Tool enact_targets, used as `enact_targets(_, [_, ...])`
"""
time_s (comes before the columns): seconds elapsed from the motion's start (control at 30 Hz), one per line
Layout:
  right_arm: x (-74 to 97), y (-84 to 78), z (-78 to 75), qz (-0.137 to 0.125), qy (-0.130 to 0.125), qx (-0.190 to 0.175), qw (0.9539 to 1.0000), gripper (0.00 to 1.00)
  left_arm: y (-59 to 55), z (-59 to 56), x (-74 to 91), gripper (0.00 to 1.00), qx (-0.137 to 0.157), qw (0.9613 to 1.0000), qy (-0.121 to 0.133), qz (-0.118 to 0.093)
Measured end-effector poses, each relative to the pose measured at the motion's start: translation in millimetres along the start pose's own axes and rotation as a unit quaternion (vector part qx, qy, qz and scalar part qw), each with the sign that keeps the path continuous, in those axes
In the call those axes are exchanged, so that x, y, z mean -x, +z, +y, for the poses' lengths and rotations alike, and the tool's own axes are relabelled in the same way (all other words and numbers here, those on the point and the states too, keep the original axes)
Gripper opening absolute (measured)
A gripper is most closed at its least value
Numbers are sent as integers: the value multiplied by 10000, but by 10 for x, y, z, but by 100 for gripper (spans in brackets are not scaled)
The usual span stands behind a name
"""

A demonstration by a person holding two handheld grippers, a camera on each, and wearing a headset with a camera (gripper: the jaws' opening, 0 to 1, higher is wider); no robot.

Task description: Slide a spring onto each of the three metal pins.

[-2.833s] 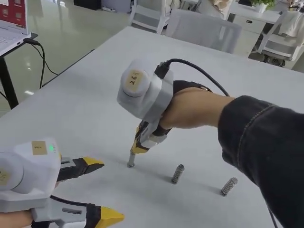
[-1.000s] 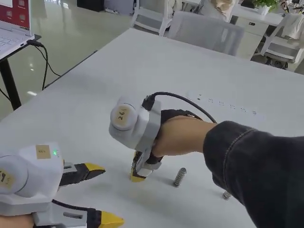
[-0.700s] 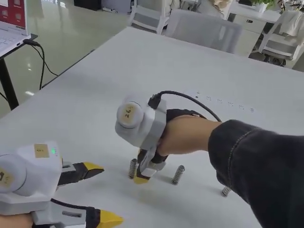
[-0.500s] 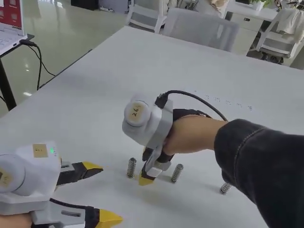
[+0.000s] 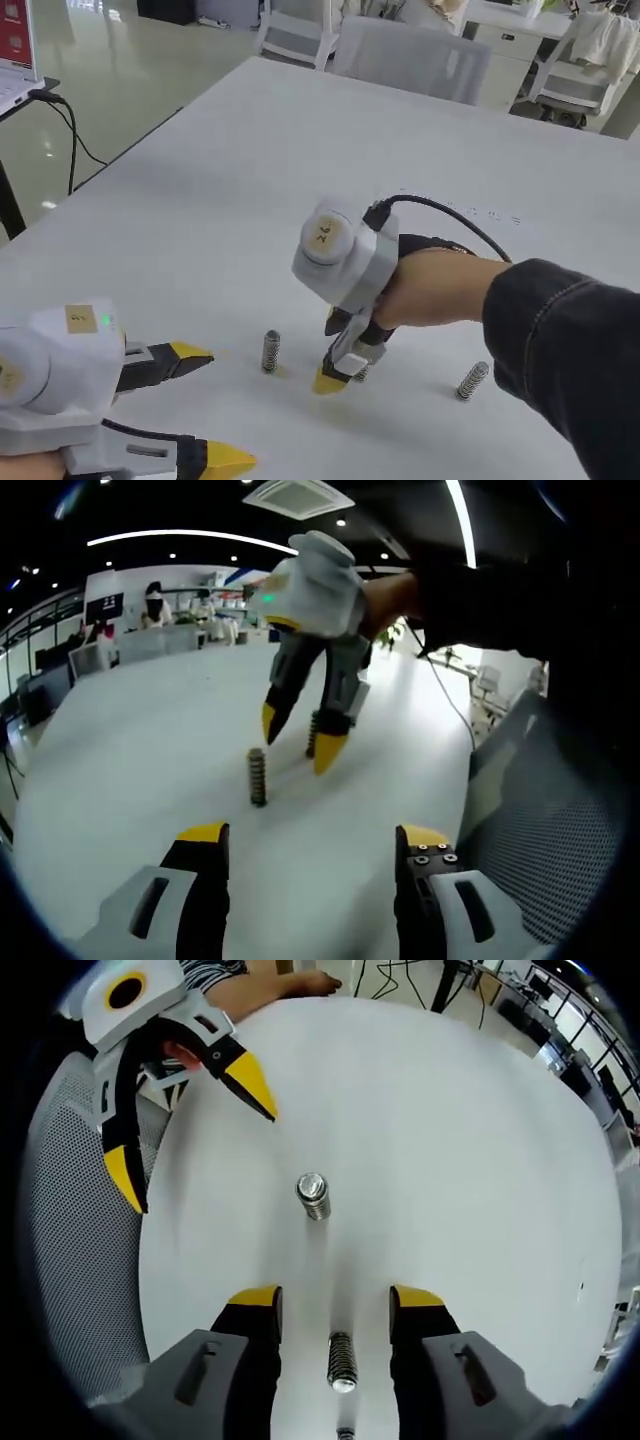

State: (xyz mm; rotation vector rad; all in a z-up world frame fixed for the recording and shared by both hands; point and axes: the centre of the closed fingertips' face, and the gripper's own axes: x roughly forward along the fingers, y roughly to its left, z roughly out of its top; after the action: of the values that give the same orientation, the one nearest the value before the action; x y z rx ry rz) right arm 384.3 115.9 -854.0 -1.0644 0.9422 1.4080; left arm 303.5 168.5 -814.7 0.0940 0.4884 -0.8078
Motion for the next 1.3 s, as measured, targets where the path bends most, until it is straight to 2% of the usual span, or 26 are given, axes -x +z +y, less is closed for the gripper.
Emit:
enact_targets(0.7, [160, -323, -58, -393, -310, -582, 9971, 49, 7, -47, -37, 62, -63, 9999, -88, 124])
enact_targets(1.03, [251, -548, -98, -538, -528, -904, 9931, 53, 4, -82, -70, 62, -101, 9997, -161, 176])
enact_targets(1.3, [316, -658, -124, -691, -723, -1072, 9892, 59, 2, -77, -63, 62, -112, 9996, -169, 207])
